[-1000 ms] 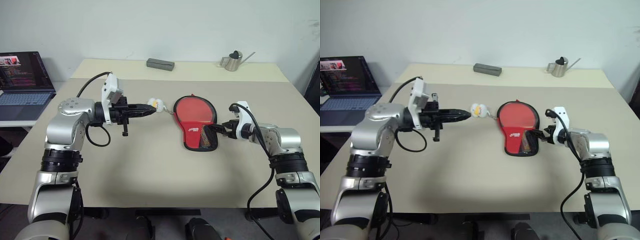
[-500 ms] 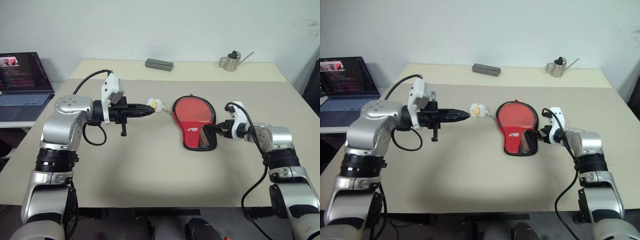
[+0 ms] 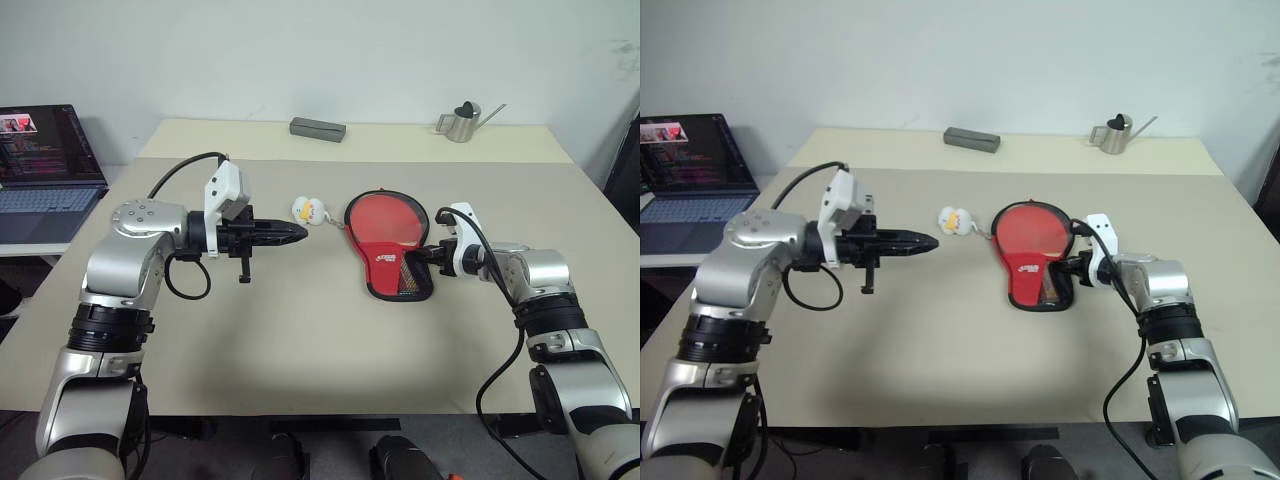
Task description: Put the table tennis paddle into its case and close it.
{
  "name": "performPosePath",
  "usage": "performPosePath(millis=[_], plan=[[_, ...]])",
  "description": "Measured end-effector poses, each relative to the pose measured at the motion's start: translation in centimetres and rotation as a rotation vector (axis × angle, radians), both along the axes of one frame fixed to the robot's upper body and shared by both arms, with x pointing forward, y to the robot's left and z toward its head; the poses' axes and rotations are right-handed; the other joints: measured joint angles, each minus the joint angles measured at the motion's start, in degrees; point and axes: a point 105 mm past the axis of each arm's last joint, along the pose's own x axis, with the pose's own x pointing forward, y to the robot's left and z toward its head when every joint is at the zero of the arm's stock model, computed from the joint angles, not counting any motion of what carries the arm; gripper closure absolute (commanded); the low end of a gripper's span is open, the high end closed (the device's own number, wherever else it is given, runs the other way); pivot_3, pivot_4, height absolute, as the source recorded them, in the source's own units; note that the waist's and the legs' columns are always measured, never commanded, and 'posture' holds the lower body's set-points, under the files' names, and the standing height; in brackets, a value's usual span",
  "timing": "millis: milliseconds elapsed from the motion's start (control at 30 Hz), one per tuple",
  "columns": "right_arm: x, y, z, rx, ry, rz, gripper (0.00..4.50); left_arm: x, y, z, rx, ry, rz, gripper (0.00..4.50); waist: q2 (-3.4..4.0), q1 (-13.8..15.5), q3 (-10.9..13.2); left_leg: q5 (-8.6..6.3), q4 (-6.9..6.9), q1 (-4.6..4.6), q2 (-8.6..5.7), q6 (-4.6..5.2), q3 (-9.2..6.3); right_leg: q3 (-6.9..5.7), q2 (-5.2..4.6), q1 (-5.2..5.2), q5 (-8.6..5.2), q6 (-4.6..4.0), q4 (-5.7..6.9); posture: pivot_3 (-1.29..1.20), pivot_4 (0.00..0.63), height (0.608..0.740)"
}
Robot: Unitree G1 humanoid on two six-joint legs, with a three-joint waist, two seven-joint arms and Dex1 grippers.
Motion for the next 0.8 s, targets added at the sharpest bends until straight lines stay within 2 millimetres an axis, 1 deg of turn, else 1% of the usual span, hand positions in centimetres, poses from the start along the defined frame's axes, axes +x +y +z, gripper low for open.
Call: performPosePath(millis=[33, 233, 333, 467, 567, 633, 800], plan=[[0.0, 0.0, 0.1, -0.003, 0.000, 0.000, 4.49, 0.0, 0.0, 0.0, 0.000, 0.000, 0.000, 4.50, 0.00, 0.0, 0.0, 0.00, 0.00, 0.00, 0.00, 0.00, 0.00, 0.00, 0.00, 0.00, 0.00, 0.00, 0.00, 0.00, 0.150, 0.740], [0.0, 0.0, 0.3, -0.018, 0.017, -0.006, 4.49, -0.1, -0.2, -0.5, 0.010, 0.013, -0.010, 4.50, 0.00, 0.0, 0.0, 0.00, -0.01, -0.01, 0.00, 0.00, 0.00, 0.02, 0.00, -0.02, 0.00, 0.00, -0.01, 0.00, 0.150, 0.740], [0.0, -0.4, 0.4, 0.001, 0.041, -0.038, 4.49, -0.3, -0.2, -0.7, 0.011, 0.020, -0.017, 4.50, 0.00, 0.1, 0.0, 0.00, -0.01, -0.01, 0.00, 0.00, 0.00, 0.01, 0.00, -0.02, 0.00, 0.00, -0.02, 0.00, 0.150, 0.740], [-0.5, -1.2, 0.6, 0.012, 0.080, -0.103, 4.49, -1.3, -0.1, -1.4, 0.046, 0.038, -0.057, 4.50, 0.00, 0.5, 0.0, 0.00, -0.03, -0.05, -0.02, 0.00, -0.01, -0.03, -0.04, -0.03, 0.00, 0.00, -0.05, 0.00, 0.150, 0.740], [-1.5, -2.0, 0.5, 0.019, 0.104, -0.152, 4.49, -2.0, -0.3, -1.7, 0.057, 0.049, -0.081, 4.50, 0.00, 1.4, 0.0, 0.00, -0.05, -0.10, -0.02, 0.00, 0.00, -0.07, -0.07, -0.03, -0.01, 0.00, -0.10, 0.00, 0.150, 0.740], [-2.6, -2.4, 0.3, 0.020, 0.121, -0.178, 4.49, -2.9, -0.8, -2.1, 0.067, 0.066, -0.126, 4.50, 0.00, 1.8, 0.0, -0.01, -0.10, -0.10, -0.02, 0.00, 0.00, -0.05, -0.08, -0.03, -0.01, -0.01, -0.15, 0.00, 0.150, 0.740], [-5.1, -2.2, 0.0, 0.033, 0.159, -0.210, 4.49, -3.5, -1.3, -2.3, 0.070, 0.092, -0.151, 4.50, -0.01, 1.7, 0.0, -0.01, -0.13, -0.10, -0.01, 0.00, -0.02, -0.08, -0.06, -0.04, -0.02, -0.02, -0.13, 0.00, 0.150, 0.740]])
